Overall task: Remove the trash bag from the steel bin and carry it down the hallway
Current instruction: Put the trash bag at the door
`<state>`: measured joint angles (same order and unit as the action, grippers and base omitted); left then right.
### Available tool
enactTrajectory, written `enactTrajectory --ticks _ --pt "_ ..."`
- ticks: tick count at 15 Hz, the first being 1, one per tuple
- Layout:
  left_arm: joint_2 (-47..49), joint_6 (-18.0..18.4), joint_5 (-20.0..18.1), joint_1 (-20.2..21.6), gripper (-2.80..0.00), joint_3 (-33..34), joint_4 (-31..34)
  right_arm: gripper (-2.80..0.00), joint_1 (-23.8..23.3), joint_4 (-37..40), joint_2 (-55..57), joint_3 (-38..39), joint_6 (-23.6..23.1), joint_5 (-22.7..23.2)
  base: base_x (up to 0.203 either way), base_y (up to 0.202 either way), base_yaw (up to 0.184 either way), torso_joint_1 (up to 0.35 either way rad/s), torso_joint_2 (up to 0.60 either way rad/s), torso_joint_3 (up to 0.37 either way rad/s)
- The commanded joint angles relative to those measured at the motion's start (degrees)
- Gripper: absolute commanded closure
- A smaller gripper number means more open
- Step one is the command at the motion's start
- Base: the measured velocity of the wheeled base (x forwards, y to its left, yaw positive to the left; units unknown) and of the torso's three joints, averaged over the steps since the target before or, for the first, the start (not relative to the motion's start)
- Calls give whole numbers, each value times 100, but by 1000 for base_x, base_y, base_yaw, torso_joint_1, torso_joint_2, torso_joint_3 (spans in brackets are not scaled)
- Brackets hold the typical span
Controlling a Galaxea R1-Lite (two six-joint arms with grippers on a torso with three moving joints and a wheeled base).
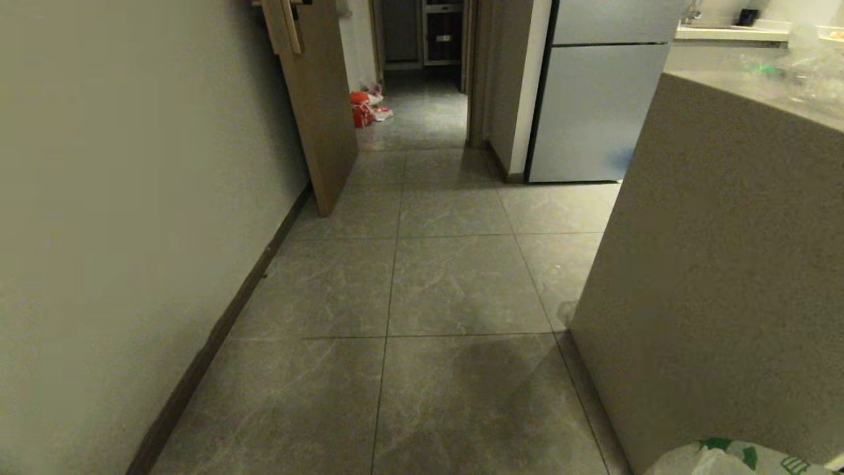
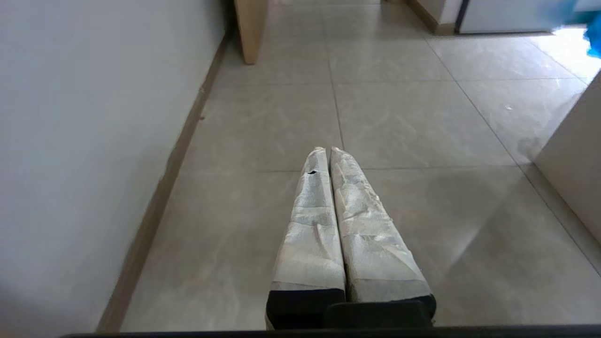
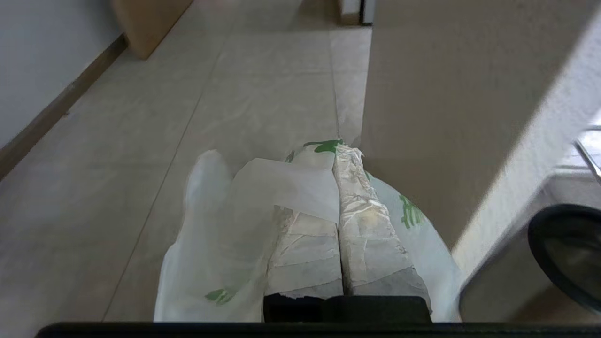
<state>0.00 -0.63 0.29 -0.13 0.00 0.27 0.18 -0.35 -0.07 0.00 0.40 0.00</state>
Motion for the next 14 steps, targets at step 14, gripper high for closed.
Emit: enactTrajectory --ticks 14 --pt "0 -7 6 -4 0 9 0 0 -1 0 -10 18 0 0 189 0 1 2 3 3"
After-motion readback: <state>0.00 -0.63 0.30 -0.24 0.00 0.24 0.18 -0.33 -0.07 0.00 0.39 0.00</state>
